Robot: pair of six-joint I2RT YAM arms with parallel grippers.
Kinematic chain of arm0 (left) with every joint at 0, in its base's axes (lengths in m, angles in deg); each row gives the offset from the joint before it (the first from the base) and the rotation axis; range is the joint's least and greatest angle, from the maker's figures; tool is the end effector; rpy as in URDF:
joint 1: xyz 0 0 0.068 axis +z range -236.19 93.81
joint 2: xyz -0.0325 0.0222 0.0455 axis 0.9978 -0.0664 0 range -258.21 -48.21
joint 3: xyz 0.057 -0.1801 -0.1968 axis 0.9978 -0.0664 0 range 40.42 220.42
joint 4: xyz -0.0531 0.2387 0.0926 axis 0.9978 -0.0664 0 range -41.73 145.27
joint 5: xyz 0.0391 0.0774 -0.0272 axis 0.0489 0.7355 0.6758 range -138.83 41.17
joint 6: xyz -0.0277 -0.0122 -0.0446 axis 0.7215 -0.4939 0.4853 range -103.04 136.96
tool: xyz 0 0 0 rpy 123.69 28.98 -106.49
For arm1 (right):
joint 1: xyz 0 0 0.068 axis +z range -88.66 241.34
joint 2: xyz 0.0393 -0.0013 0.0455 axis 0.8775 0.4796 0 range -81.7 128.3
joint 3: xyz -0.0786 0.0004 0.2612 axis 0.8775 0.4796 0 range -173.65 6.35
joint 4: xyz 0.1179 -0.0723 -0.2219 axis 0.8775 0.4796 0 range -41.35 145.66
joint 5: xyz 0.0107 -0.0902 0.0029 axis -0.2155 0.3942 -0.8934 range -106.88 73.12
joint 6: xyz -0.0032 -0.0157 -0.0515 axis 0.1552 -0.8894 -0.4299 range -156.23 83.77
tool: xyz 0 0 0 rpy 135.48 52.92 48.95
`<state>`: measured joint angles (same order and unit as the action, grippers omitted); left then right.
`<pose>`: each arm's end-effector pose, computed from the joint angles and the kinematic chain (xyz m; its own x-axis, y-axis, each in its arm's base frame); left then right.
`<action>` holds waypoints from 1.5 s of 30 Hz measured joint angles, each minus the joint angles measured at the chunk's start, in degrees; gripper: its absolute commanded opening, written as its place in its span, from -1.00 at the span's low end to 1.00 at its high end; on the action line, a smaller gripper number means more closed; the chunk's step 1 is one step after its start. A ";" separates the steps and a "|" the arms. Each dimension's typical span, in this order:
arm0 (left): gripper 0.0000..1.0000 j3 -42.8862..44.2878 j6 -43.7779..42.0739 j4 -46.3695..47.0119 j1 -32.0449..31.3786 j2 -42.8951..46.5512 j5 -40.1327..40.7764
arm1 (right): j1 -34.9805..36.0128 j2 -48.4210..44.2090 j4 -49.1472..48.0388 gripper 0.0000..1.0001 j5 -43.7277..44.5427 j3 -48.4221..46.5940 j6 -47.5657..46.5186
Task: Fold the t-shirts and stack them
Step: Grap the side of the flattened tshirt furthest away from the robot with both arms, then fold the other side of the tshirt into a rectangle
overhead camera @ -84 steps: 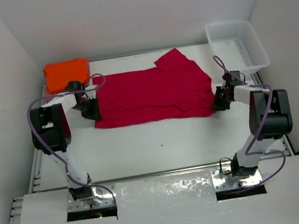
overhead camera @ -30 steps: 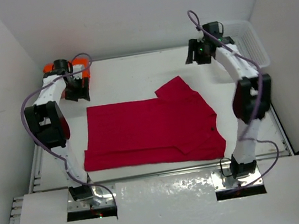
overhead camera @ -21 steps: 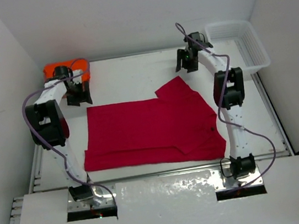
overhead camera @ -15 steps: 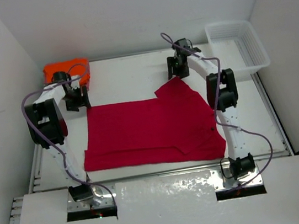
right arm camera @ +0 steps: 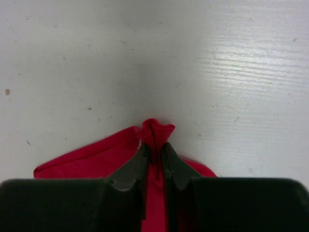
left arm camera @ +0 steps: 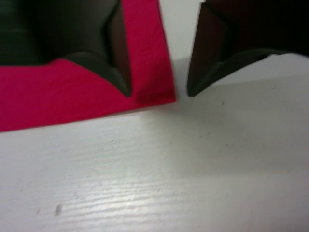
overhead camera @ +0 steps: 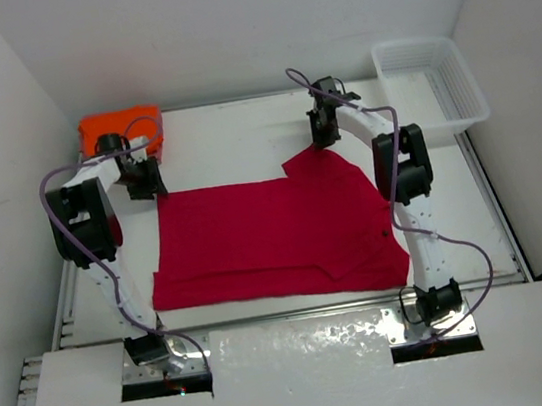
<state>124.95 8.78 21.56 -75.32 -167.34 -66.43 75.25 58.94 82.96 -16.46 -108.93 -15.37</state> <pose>0.4185 0.0695 0.1540 -0.9132 -0.0373 -0.4058 0.0605 0.9724 -0.2255 0.5111 0.1263 0.1355 -0.8672 0.1520 -0.4742 0.0770 0.9817 0.1739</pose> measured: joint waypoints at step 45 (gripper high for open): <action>-1.00 -26.12 -42.32 -13.49 -0.26 26.40 -1.95 | -5.90 -73.31 -0.92 -1.00 -12.15 82.93 6.25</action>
<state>98.83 -33.54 8.07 -75.58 -140.93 -68.38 69.35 -14.37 82.04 -28.61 -26.01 -9.12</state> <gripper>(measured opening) 0.004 0.003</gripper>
